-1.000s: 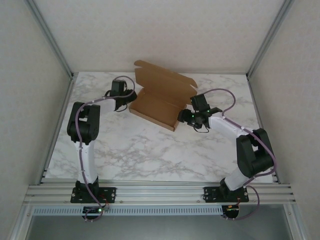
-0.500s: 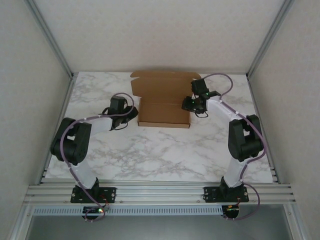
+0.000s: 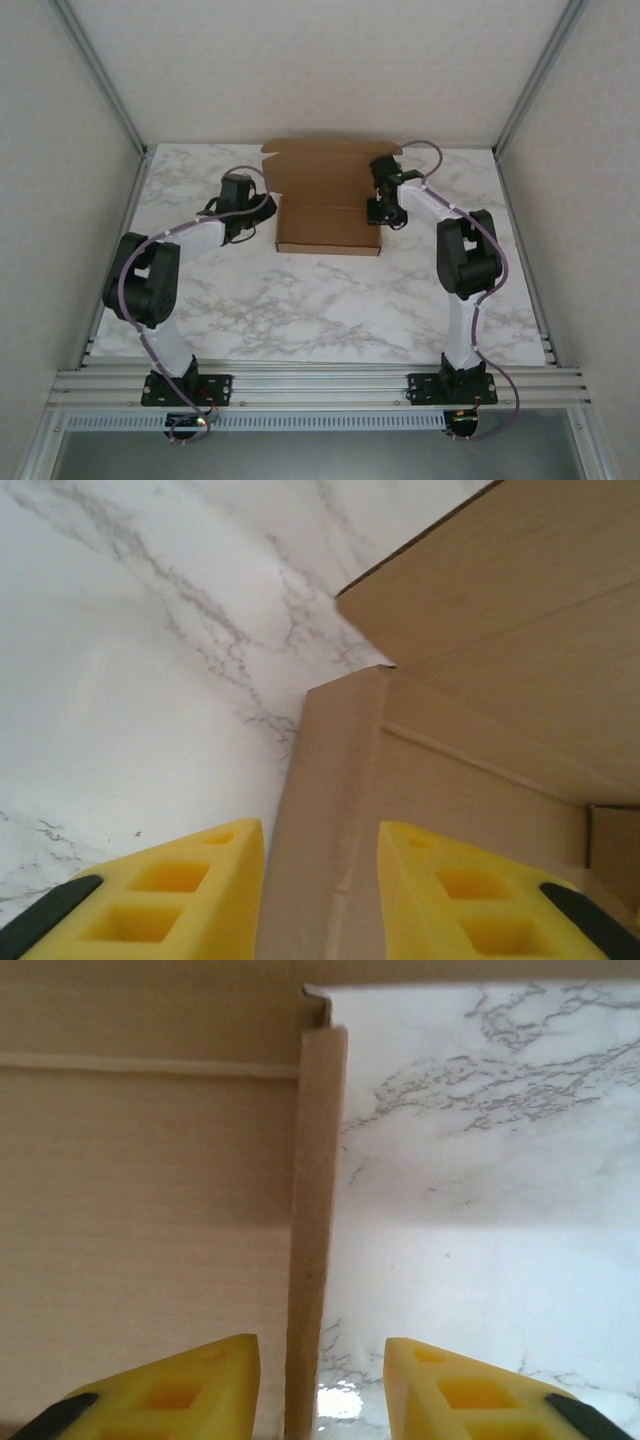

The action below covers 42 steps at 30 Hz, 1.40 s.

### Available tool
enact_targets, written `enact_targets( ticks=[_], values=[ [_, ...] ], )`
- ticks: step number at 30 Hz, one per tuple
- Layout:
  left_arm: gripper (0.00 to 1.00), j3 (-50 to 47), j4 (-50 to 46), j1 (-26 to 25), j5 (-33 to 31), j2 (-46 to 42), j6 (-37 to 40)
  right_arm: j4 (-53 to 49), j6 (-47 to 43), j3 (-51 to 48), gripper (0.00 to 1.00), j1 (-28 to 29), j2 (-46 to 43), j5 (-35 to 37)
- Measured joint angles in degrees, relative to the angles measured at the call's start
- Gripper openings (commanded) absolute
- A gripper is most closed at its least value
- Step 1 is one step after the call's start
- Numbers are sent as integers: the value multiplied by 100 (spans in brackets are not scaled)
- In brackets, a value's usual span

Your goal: Fold the paper box

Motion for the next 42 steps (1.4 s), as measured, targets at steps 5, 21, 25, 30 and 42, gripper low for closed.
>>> enact_targets(
  ticks=[5,21,25,30,42],
  values=[
    [34,26,-15,-74,70,352,-4,-210,-105,378,19,157,415,367],
    [33,9,164,-420,15,376,-116,-581,-485,876,5,896,673,2380],
    [33,-4,160,-415,-39,376,-116,-621,-514,973,7,988,743,2688],
    [33,-28,142,-422,-109,376,-94,-614,-487,973,10,970,866,2603],
    [37,81,-420,-422,-487,105,330,-15,-138,-131,58,831,15,1464]
  ],
)
